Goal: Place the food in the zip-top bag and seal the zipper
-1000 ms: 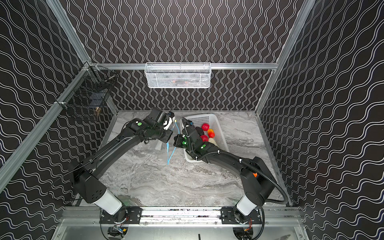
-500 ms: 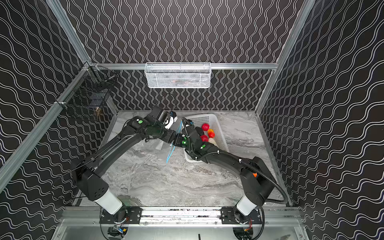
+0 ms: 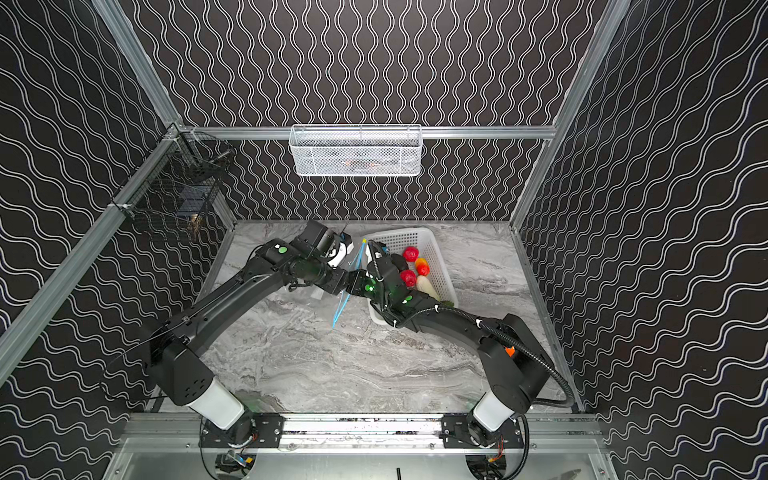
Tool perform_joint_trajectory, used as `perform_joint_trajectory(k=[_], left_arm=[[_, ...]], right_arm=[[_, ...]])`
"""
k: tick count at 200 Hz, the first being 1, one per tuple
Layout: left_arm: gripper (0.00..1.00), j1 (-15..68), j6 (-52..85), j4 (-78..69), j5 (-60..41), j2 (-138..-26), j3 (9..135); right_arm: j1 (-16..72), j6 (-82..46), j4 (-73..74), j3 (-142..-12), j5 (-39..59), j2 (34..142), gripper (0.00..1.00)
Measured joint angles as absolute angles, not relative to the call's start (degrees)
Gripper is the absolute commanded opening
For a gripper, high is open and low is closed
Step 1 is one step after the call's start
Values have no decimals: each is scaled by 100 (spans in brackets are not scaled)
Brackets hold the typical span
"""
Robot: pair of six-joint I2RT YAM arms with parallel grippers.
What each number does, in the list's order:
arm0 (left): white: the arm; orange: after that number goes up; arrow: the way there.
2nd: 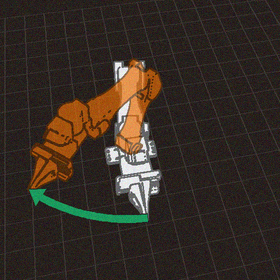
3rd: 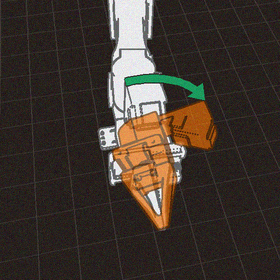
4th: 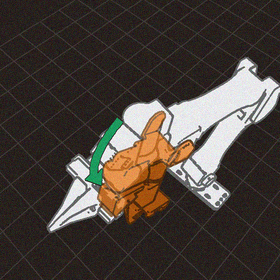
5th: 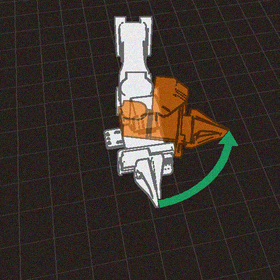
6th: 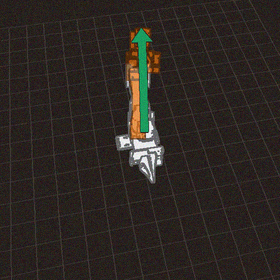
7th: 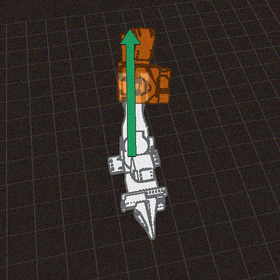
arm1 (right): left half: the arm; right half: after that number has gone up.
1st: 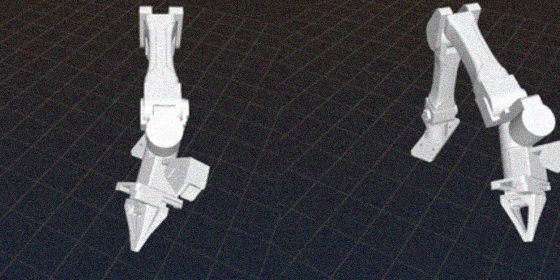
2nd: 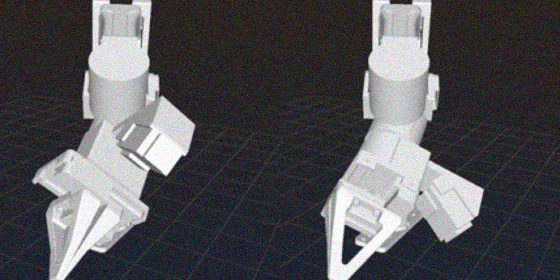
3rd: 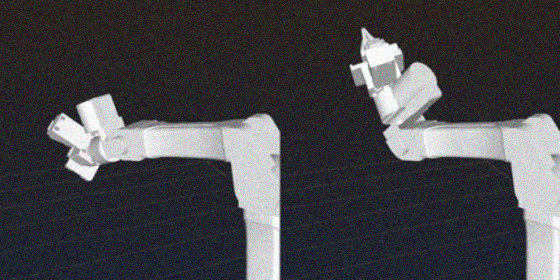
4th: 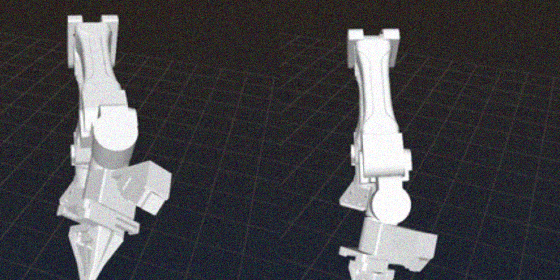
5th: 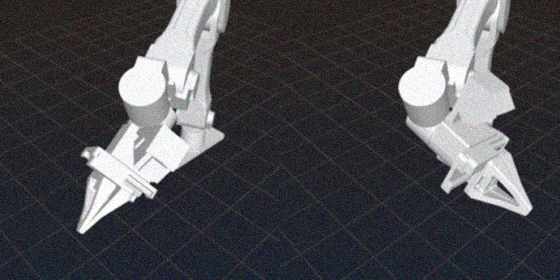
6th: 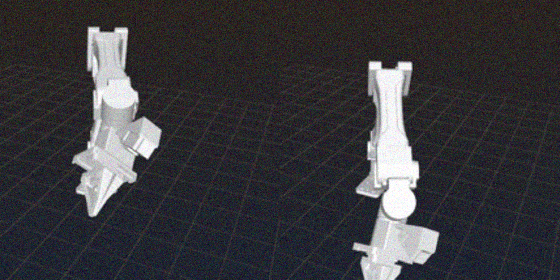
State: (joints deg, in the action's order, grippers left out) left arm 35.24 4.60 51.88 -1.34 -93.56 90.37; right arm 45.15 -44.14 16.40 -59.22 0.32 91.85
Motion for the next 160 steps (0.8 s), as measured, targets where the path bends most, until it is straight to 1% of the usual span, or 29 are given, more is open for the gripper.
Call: perform_joint_trajectory(k=[45, 69, 90, 103, 112, 113, 120, 137, 160], left_arm=[[54, 3520, 480, 5155, -165, -9354, 8910], [55, 3520, 534, 5175, -3, -9376, 8956], [51, 3520, 569, 5227, 213, -9419, 9083], [47, 3520, 578, 5247, 351, -9421, 9157], [41, 3520, 589, 5256, 484, -9421, 9214], [39, 3520, 589, 5256, 495, -9421, 9218], [33, 3520, 589, 5253, 591, -9421, 9247], [24, 3520, 591, 5240, 805, -9421, 9262], [16, 3520, 589, 5223, 1050, -9417, 9240]], right_arm=[[4515, -4462, 2139, -5774, 148, 9065, 0], [4510, -4552, 2265, -5774, 202, 9076, 0], [4504, -4703, 2349, -5774, 242, 9131, 0], [4504, -4766, 2373, -5774, 261, 9164, 0], [4504, -4823, 2390, -5774, 287, 9190, 0], [4504, -4836, 2392, -5774, 294, 9194, 0], [4506, -4901, 2403, -5771, 314, 9205, 0], [4508, -4980, 2475, -5767, 397, 9249, 0], [4515, -5057, 2528, -5765, 528, 9323, 0]])
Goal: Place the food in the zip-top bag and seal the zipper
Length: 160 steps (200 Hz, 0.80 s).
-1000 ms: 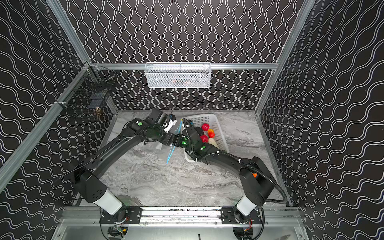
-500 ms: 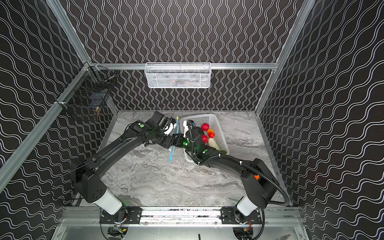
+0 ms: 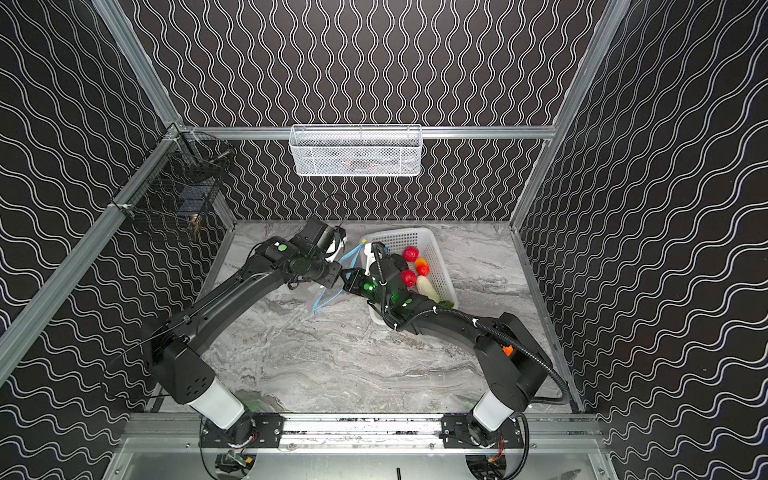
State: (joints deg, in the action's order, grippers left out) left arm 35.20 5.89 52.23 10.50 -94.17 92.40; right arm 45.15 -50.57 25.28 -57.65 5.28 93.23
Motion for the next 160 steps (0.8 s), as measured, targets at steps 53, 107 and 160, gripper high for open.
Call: perform_joint_trajectory(k=[53, 107, 160], left_arm=[[0, 3518, 578, 5207, 1651, -9445, 9223], [0, 3347, 582, 5242, 2655, -9194, 9671], [0, 3192, 416, 5229, 3367, -8873, 9769]], right_arm=[[4517, -5207, 2652, -5540, 749, 9397, 0], [4517, -5221, 2259, -5900, 622, 9703, 0], [4429, -4965, 1326, -6801, 316, 10217, 0]])
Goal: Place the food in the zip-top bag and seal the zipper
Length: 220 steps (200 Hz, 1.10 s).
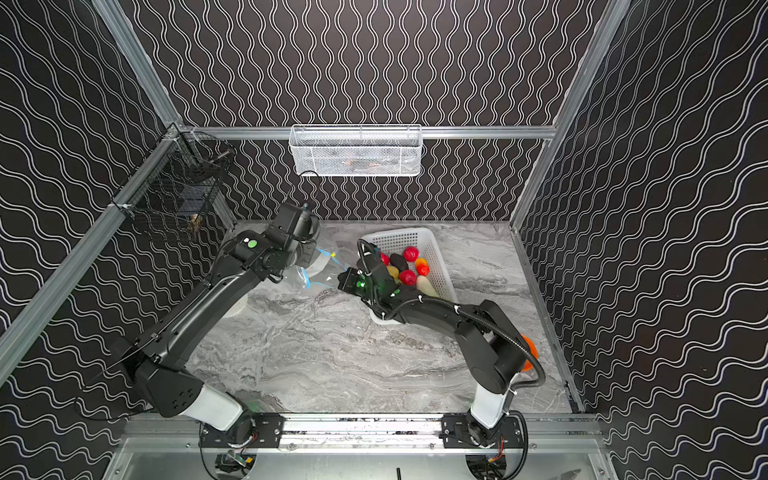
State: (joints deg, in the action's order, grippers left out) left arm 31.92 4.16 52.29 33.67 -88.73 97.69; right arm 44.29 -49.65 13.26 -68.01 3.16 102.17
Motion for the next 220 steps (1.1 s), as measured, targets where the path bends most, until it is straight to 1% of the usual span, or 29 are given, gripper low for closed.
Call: perform_joint_trajectory(k=[33, 42, 52, 91, 124, 153, 163, 196, 203, 220], left_arm=[[0, 3170, 263, 5214, 3503, -8910, 9872], [0, 3164, 237, 5214, 3479, -8952, 9872], [0, 3155, 165, 5214, 3415, -9002, 9870], [0, 3151, 139, 5133, 3129, -9109, 9588], [0, 3151, 178, 5111, 3083, -9441, 9553], [0, 3151, 298, 5111, 3148, -9710, 9609], [0, 3151, 322, 5113, 3157, -9771, 9660], [0, 3151, 434, 5140, 3214, -10060, 9935], [0, 3151, 443, 5155, 3227, -10112, 9970], [0, 3151, 460, 5216, 3212, -10191, 10018]], right_arm=[[4261, -4831, 1068, -7312, 379, 10466, 0], [4213, -4788, 1020, -7422, 443, 10525, 7], [4171, -4733, 980, -7548, 543, 10593, 12], [4115, -4556, 923, -8003, 945, 10704, 20], [4115, -4491, 836, -8082, 1100, 10663, 31], [4097, -4434, 676, -7966, 1074, 10409, 36], [4082, -4429, 644, -7883, 1035, 10304, 40], [4001, -4381, 423, -7596, 972, 9942, 46], [3959, -4348, 381, -7537, 947, 9863, 50], [3846, -4278, 320, -7441, 882, 9721, 53]])
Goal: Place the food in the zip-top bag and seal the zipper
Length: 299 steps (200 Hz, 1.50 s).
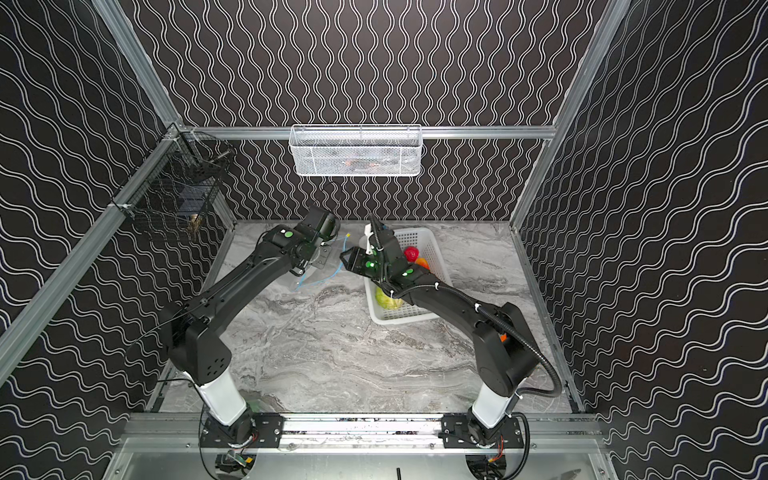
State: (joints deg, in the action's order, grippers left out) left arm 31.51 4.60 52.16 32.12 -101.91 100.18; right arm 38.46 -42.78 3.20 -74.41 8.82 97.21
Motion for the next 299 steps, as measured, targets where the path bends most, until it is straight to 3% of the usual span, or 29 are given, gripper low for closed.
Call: perform_joint_trajectory(k=[52, 81, 164, 255, 299], left_arm=[[0, 3151, 471, 5245, 3017, -10160, 9937], [0, 3151, 451, 5231, 2934, -10044, 9824], [0, 3148, 410, 5170, 2672, -9863, 9660], [0, 2930, 390, 5043, 2392, -9544, 9395], [0, 2897, 392, 5015, 2298, -9465, 9378]], right_arm=[[3376, -4244, -231, -7426, 580, 9590, 72], [3151, -4204, -674, -7819, 370, 9918, 98], [2965, -4416, -2239, -9524, 36, 11393, 99], [2864, -4735, -2840, -10092, -246, 11959, 99], [2810, -4753, -2915, -10307, -108, 12263, 90]])
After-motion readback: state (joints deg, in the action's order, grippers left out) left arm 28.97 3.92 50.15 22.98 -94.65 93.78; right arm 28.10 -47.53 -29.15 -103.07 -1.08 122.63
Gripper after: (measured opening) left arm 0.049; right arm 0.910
